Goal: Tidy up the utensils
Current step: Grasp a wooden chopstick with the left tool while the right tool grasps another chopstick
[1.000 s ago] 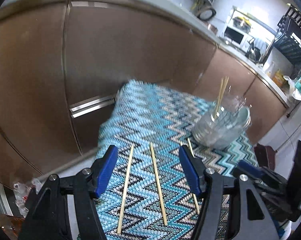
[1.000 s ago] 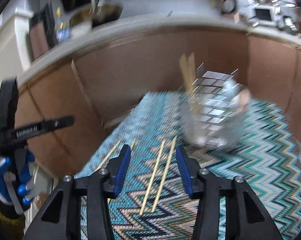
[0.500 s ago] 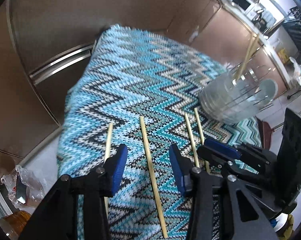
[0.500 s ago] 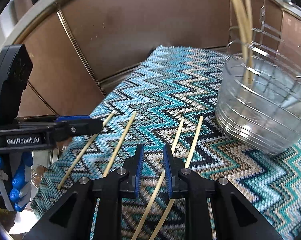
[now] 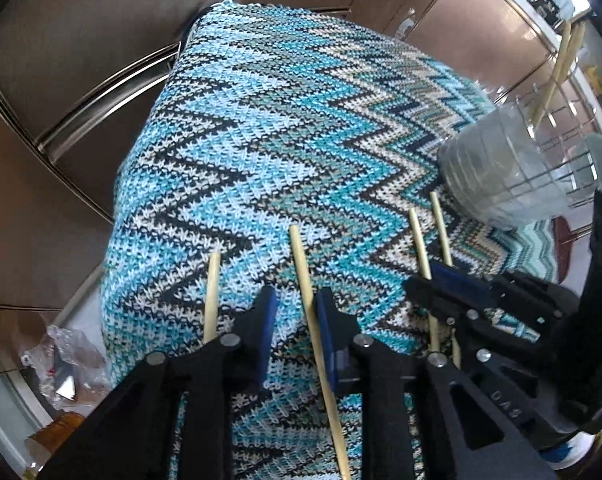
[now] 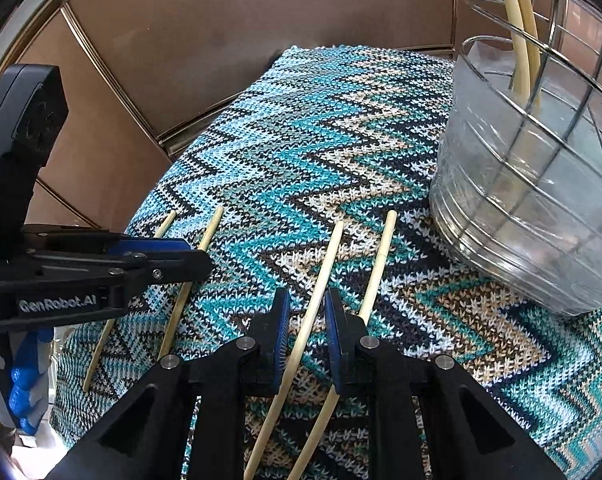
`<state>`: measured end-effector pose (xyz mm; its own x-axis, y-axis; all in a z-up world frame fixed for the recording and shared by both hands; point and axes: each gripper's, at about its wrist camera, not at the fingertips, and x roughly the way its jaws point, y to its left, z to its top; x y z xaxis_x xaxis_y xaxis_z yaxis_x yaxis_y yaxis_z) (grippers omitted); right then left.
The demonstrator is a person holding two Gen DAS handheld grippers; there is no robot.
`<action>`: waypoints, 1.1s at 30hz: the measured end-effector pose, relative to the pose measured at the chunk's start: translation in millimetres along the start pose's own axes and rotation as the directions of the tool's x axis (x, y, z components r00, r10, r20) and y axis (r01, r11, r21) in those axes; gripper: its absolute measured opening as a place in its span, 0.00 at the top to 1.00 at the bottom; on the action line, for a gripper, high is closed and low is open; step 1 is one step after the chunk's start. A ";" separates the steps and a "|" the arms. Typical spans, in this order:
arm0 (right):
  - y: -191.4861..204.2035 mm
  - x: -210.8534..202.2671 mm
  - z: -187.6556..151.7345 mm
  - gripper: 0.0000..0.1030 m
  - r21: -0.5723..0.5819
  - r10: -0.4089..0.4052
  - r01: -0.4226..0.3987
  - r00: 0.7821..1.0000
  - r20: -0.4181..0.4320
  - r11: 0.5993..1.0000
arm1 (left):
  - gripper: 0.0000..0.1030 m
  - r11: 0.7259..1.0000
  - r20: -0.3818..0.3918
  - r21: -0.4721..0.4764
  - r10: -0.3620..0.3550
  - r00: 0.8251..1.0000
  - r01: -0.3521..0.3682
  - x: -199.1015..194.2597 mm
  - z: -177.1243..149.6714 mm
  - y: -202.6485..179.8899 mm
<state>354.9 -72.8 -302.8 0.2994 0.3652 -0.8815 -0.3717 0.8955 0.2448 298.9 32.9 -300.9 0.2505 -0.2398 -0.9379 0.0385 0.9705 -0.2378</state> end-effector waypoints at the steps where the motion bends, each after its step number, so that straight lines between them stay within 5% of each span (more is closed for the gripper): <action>1: -0.3 1.1 2.3 0.84 0.001 0.002 -0.002 1.000 -0.011 1.000 | 0.83 1.000 -0.007 0.004 0.010 1.000 -0.010 0.5 0.7 -1.1; 9: -3.0 9.5 13.2 0.88 0.005 0.010 -0.010 0.997 -0.081 1.000 | 0.88 1.000 -0.027 -0.006 0.030 0.999 -0.031 5.2 7.6 -2.3; 33: -0.3 12.8 13.0 0.90 -0.020 0.001 -0.003 0.996 -0.085 1.000 | 0.91 0.997 0.042 0.025 0.078 0.996 -0.079 1.1 -2.4 -9.5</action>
<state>370.3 -65.1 -308.9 0.2230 0.3429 -0.9125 -0.3899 0.8893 0.2390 296.5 23.4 -300.2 0.2928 -0.1620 -0.9423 0.0432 0.9868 -0.1562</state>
